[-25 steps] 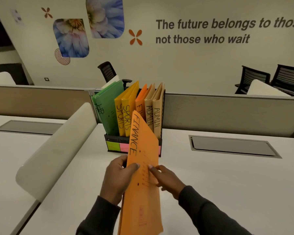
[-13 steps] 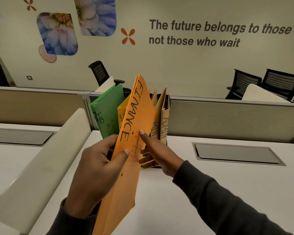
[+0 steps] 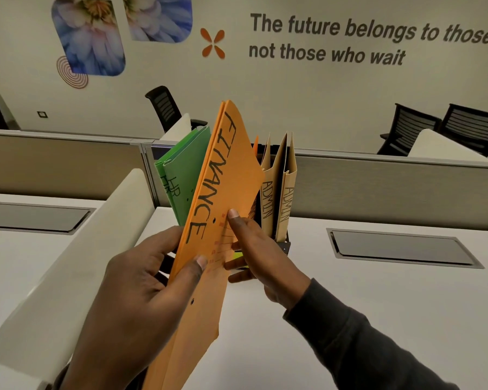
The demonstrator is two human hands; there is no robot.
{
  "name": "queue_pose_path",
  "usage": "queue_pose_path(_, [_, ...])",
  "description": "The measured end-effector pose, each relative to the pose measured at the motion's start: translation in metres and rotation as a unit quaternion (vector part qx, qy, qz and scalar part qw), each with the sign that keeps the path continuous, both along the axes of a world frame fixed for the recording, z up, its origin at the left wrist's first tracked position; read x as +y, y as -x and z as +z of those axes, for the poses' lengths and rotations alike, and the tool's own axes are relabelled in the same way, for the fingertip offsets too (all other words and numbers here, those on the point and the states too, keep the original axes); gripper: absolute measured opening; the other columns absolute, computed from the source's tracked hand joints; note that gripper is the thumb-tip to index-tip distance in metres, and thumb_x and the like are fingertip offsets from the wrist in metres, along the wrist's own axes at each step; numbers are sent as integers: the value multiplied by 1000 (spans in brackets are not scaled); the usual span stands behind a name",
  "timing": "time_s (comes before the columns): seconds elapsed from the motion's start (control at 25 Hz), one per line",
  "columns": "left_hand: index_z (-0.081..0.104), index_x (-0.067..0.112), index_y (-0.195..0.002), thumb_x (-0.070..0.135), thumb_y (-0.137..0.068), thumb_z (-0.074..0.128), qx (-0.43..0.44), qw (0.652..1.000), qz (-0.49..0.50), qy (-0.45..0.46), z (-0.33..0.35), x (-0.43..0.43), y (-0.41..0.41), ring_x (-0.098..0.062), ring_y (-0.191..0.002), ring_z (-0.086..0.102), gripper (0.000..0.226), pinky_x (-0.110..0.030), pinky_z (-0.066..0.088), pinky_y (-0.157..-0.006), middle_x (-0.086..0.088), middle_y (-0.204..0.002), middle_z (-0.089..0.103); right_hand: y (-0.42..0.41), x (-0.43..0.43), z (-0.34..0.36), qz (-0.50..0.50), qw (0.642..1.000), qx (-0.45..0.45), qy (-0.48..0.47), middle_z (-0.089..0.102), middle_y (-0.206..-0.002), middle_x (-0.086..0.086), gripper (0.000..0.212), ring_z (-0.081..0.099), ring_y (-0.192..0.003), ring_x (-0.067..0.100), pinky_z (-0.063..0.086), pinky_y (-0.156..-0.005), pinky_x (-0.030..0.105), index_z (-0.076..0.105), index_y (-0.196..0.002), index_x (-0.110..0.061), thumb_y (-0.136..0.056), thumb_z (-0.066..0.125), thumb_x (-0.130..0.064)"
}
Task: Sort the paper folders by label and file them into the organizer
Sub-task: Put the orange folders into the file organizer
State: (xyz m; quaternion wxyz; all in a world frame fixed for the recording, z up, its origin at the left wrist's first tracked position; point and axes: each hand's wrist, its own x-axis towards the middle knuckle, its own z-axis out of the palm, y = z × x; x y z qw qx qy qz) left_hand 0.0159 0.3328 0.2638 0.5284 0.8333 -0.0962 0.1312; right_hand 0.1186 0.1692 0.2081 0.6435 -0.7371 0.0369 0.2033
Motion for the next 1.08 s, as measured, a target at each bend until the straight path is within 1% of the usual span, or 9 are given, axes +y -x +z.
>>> queue_pose_path(0.12, [65,54,-106,46,-83,54,10,1000,-2,7,-3,-1,1,-16,-79,73,27,-37,61,-60,20,-90,75,1,-1,0,-11,1000,6,2,45,-149,13,89,59,-117,43,58,-86,50,20,-154,-31,-81,36,-79])
queue_pose_path(0.2, [65,54,-105,50,-88,61,9,1000,-1,8,-3,-2,3,-16,-80,73,17,-38,61,-60,18,-89,75,1,0,1,-6,1000,12,5,45,-149,13,94,58,-118,43,58,-88,51,21,-154,-32,-75,36,-82])
queue_pose_path(0.36, [65,55,-103,50,-79,54,-6,1000,7,5,-4,1,7,-15,-80,73,27,-36,61,-57,18,-87,75,5,5,0,7,1000,6,9,44,-150,12,98,56,-122,45,56,-90,53,21,-153,-33,-70,35,-83])
queue_pose_path(0.44, [66,53,-104,51,-87,62,-4,1000,4,16,-7,1,7,-16,-80,73,18,-37,61,-58,18,-89,75,5,4,0,-1,1000,6,14,43,-150,12,96,56,-121,44,57,-90,53,21,-153,-33,-73,35,-83])
queue_pose_path(0.64, [70,38,-107,33,-88,56,-23,998,-45,37,-7,-8,-15,-14,-88,72,24,-39,60,-70,12,-95,76,-4,-15,8,-18,1000,-11,23,48,-145,15,80,58,-117,43,56,-89,51,28,-150,-30,-87,33,-78])
queue_pose_path(0.84, [69,18,-111,17,-94,60,-59,993,-73,73,-7,-29,-71,-19,-86,71,19,-52,59,-78,-1,-94,75,-49,-34,52,-36,997,-63,41,48,-144,22,77,58,-112,42,56,-76,43,40,-147,-23,-92,27,-76])
queue_pose_path(0.92, [67,17,-115,14,-96,59,-70,992,-82,72,-9,-39,-96,-22,-88,70,21,-53,58,-80,-3,-96,75,-70,-39,74,-45,994,-92,32,51,-140,23,75,59,-111,39,56,-79,46,43,-144,-21,-93,27,-74])
queue_pose_path(1.0, [66,18,-114,14,-96,58,-77,990,-92,70,-14,-48,-118,-25,-89,69,21,-52,58,-81,-4,-97,74,-90,-44,94,-57,991,-116,23,51,-139,23,77,56,-117,41,54,-88,55,42,-144,-20,-92,28,-75])
queue_pose_path(1.08, [65,21,-113,11,-95,59,-86,989,-100,73,-19,-55,-137,-19,-87,68,22,-45,59,-79,1,-96,73,-107,-46,111,-60,990,-127,10,51,-136,24,80,56,-118,44,52,-92,59,42,-143,-20,-90,29,-79])
